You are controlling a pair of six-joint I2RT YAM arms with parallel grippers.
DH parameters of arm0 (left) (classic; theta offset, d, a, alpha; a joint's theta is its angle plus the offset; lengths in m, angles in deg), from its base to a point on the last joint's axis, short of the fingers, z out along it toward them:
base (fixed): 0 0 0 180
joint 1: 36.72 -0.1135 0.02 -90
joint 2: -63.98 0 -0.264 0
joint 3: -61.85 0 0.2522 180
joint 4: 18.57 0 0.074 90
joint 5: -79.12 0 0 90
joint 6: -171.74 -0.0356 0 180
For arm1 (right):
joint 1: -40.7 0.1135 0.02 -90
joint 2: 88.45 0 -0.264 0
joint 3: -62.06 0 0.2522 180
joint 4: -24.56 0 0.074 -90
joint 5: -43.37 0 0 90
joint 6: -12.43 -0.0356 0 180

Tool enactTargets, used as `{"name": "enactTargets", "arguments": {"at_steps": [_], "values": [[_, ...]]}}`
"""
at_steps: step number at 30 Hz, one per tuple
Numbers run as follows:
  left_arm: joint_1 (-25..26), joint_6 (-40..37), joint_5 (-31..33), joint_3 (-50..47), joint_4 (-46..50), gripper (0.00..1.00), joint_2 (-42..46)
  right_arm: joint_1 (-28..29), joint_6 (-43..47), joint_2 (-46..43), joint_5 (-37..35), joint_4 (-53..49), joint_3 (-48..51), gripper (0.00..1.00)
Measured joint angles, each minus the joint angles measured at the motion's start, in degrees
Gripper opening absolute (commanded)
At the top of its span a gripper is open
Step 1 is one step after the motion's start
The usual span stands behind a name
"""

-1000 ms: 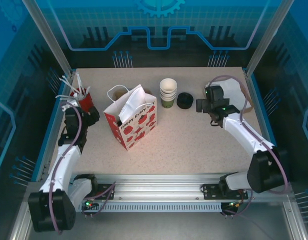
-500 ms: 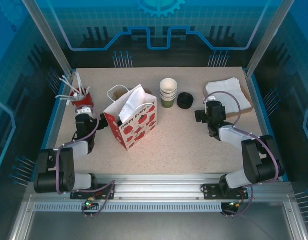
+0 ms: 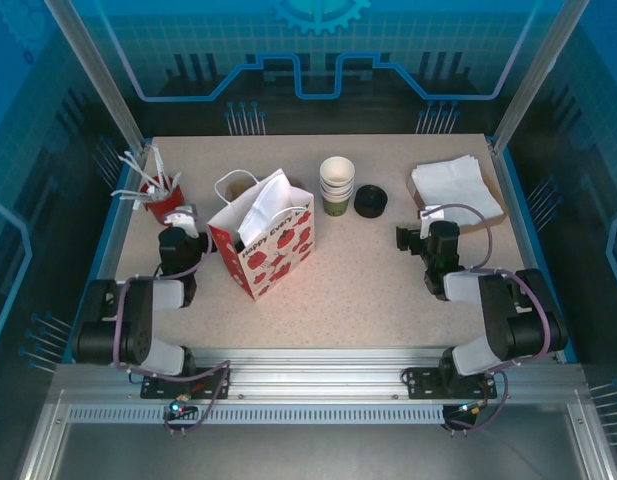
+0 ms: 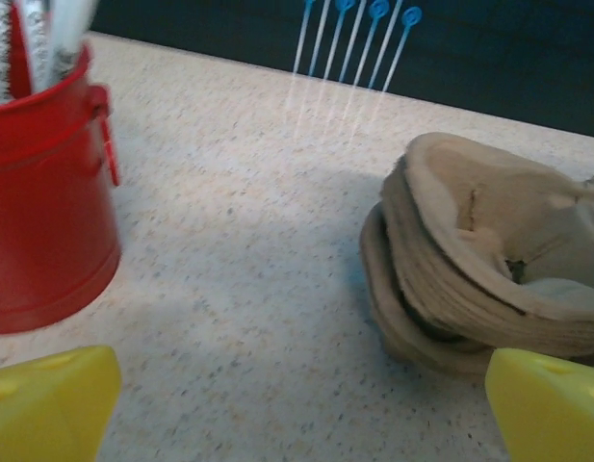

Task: Pack the takeout coffee

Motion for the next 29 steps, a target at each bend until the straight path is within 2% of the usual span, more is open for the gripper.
{"name": "enactTargets", "arguments": {"at_steps": [11,29], "values": [[2.3,-1.5,6.0,-0.2,0.6,0.99,-2.0,0.0,0.0,0.0,0.7,2.6,0.0,1.0],[2.6,-1.9,6.9,0.5,1.4,0.99,-2.0,0.0,0.0,0.0,0.7,3.1,0.0,1.0]]}}
